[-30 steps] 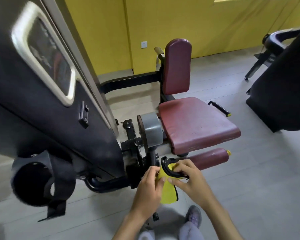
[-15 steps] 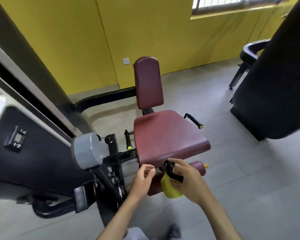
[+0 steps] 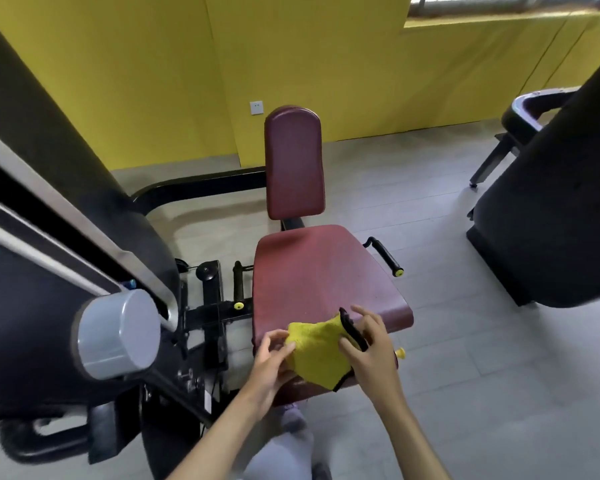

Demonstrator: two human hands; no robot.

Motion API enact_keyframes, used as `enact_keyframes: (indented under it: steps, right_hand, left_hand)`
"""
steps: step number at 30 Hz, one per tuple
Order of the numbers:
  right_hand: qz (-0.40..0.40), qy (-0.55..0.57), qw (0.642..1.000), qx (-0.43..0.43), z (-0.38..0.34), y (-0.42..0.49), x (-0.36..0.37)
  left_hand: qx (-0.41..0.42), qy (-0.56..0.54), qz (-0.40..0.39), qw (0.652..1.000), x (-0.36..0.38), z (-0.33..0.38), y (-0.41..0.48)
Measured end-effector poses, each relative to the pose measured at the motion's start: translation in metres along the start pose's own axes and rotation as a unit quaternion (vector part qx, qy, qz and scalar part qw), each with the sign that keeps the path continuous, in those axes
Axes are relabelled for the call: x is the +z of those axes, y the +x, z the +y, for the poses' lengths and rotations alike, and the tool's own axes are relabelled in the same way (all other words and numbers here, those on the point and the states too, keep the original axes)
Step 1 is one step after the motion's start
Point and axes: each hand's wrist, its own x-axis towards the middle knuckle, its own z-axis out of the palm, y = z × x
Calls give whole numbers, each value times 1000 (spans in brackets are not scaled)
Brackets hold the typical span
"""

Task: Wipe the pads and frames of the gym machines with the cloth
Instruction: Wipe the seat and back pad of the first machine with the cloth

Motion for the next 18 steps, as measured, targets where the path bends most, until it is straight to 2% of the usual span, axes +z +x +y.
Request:
enact_keyframes:
  steps: [5, 11, 15, 18]
  right_hand:
    - [68, -6, 992, 105, 18, 53, 22]
    - [10, -5, 996, 88, 51, 106, 57]
    - [-24, -79, 988, 131, 109, 119, 93]
    - [-98, -161, 968, 165, 166, 117, 114]
  left_hand:
    - [56, 64, 19, 996, -7, 28, 52]
    - [146, 206, 30, 967, -27, 38, 123]
    - [93, 291, 60, 950, -49, 10, 168]
    - [45, 376, 42, 925, -64, -26, 190]
